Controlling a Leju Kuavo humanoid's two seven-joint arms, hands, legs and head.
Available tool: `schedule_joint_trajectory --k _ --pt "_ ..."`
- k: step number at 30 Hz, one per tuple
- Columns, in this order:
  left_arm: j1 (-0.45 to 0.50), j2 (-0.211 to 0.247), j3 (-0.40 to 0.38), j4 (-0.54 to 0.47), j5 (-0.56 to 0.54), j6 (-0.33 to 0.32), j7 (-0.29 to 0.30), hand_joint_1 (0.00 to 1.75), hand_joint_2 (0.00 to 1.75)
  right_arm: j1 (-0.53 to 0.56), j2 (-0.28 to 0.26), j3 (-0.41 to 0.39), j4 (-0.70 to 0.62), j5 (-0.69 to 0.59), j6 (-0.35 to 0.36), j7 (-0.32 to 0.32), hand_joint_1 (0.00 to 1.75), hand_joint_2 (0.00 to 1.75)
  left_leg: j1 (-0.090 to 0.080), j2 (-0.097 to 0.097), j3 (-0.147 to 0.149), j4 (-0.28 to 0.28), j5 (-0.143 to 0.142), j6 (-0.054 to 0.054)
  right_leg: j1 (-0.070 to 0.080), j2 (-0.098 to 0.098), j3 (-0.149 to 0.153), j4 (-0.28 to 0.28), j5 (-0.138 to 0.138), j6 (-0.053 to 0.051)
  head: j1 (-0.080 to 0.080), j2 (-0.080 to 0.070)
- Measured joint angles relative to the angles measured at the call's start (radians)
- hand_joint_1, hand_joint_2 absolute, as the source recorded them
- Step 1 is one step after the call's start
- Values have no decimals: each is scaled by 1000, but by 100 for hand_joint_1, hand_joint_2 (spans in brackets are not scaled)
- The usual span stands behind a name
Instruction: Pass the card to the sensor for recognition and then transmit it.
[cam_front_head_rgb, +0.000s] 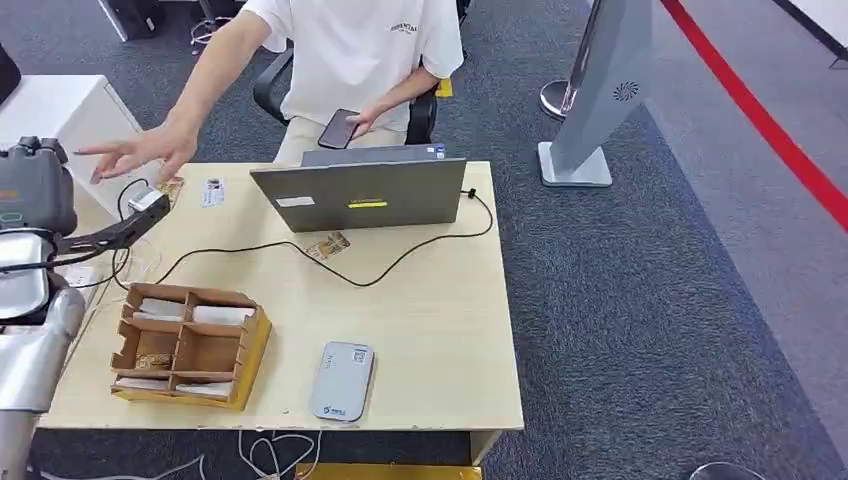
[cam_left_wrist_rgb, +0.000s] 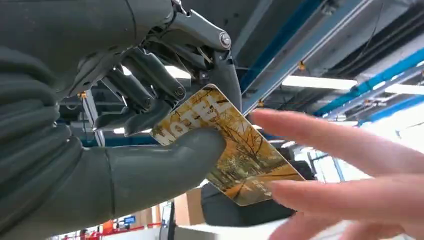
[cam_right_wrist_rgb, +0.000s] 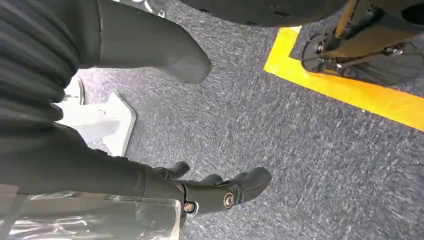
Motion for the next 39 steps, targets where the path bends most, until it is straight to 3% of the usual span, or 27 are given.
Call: schedule_joint_trajectory --k 1,2,8,20,28,34,39 --pt "-11 -2 0 24 0 0 -3 175 175 0 -1 0 0 0 2 2 0 175 0 0 0 0 0 0 0 0 0 0 0 0 0 0" --pt "-20 -3 0 43 0 0 -6 0 175 0 -2 0 0 -1 4 7 0 175 0 0 0 0 0 0 0 0 0 0 0 0 0 0" --pt "-45 -18 20 95 0 -8 -41 0 175 1 -5 0 1 -6 7 9 0 175 0 0 -1 0 0 0 0 0 0 0 0 0 0 0" --pt "-32 -34 82 86 1 -33 -87 0 175 0 -8 0 2 -21 3 2 0 175 0 0 -1 0 0 0 0 0 0 0 0 0 0 0" --pt "152 -14 114 -135 4 -175 -78 0 175 3 -8 -7 3 -52 -5 13 0 175 0 1 -1 -1 0 0 0 1 -1 0 0 0 0 0" --pt "358 47 203 -339 33 -205 -95 0 175 10 -9 -24 2 -69 -14 21 0 175 0 3 -2 -2 0 0 0 2 -3 0 -1 0 -1 0" --pt "475 88 270 -438 77 -206 -106 0 175 10 -10 -35 2 -75 -22 30 0 175 0 4 -2 -3 0 0 0 2 -2 0 -1 0 0 0"
